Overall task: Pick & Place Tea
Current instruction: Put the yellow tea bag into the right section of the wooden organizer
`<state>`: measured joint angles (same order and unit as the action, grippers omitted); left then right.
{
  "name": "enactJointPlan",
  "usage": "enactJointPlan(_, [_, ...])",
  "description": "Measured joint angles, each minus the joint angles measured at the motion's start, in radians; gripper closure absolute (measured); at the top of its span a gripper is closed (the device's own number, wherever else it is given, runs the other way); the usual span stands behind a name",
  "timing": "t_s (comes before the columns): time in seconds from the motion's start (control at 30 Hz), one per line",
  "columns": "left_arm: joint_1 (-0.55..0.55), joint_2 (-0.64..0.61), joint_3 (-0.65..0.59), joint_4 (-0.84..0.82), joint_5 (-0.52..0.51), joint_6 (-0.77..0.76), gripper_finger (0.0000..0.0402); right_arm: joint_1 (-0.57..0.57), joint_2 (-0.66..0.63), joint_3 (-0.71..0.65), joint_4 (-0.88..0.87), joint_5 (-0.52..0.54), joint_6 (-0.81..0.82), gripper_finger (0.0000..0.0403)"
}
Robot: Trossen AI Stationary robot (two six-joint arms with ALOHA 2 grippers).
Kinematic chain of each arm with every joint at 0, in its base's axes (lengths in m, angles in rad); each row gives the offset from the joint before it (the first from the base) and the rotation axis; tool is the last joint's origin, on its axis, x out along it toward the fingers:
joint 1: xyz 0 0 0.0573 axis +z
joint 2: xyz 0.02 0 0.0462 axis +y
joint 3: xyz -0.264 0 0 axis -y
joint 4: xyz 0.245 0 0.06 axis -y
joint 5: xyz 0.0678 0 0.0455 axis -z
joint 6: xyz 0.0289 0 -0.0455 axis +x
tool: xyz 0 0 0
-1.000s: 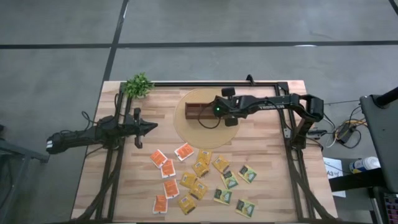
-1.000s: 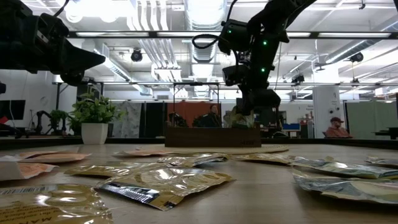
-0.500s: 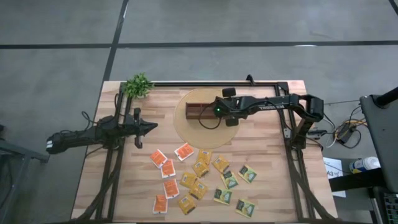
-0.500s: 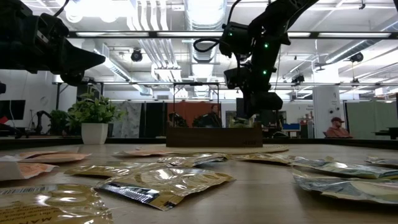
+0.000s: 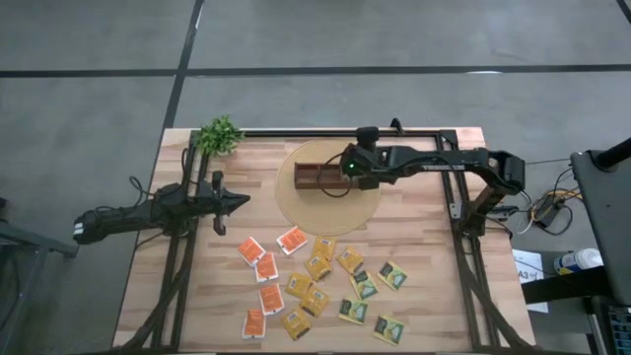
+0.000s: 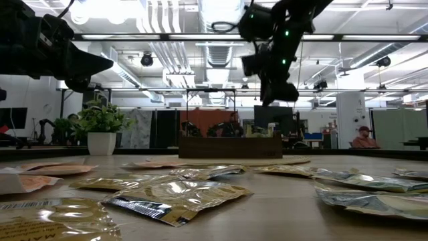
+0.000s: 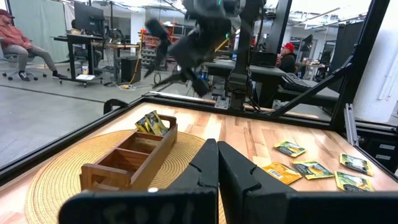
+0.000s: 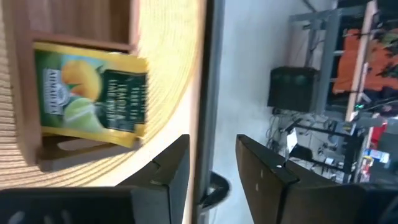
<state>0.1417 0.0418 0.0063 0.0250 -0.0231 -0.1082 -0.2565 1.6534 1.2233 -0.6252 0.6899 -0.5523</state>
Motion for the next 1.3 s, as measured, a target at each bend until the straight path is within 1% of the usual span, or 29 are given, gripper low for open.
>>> enactJointPlan(0.2, [0.0, 0.0, 0.0, 0.0, 0.0, 0.0, 0.0401, 0.004, -0.08, 0.011, -0.006, 0.001, -0.009, 0.0285])
enactJointPlan(0.33, [0.0, 0.0, 0.0, 0.0, 0.0, 0.0, 0.0401, 0.029, -0.119, 0.012, -0.052, -0.016, 0.006, 0.029])
enactJointPlan(0.4, [0.0, 0.0, 0.0, 0.0, 0.0, 0.0, 0.0401, 0.044, -0.134, 0.012, -0.09, -0.054, 0.041, 0.0291])
enactJointPlan(0.53, [0.0, 0.0, 0.0, 0.0, 0.0, 0.0, 0.0401, 0.07, -0.158, 0.011, -0.179, -0.175, 0.136, 0.0288])
enactJointPlan(0.67, [0.0, 0.0, 0.0, 0.0, 0.0, 0.0, 0.0401, 0.107, -0.172, 0.005, -0.233, -0.23, 0.209, 0.0283])
enactJointPlan(0.93, [0.0, 0.0, 0.0, 0.0, 0.0, 0.0, 0.0401, 0.189, -0.175, -0.033, -0.259, -0.327, 0.221, 0.0278])
enactJointPlan(1.17, [0.0, 0.0, 0.0, 0.0, 0.0, 0.0, 0.0401, 0.246, -0.191, -0.12, -0.258, -0.411, 0.218, 0.0286])
enactJointPlan(1.3, [0.0, 0.0, 0.0, 0.0, 0.0, 0.0, 0.0401, 0.275, -0.216, -0.185, -0.258, -0.51, 0.216, 0.0286])
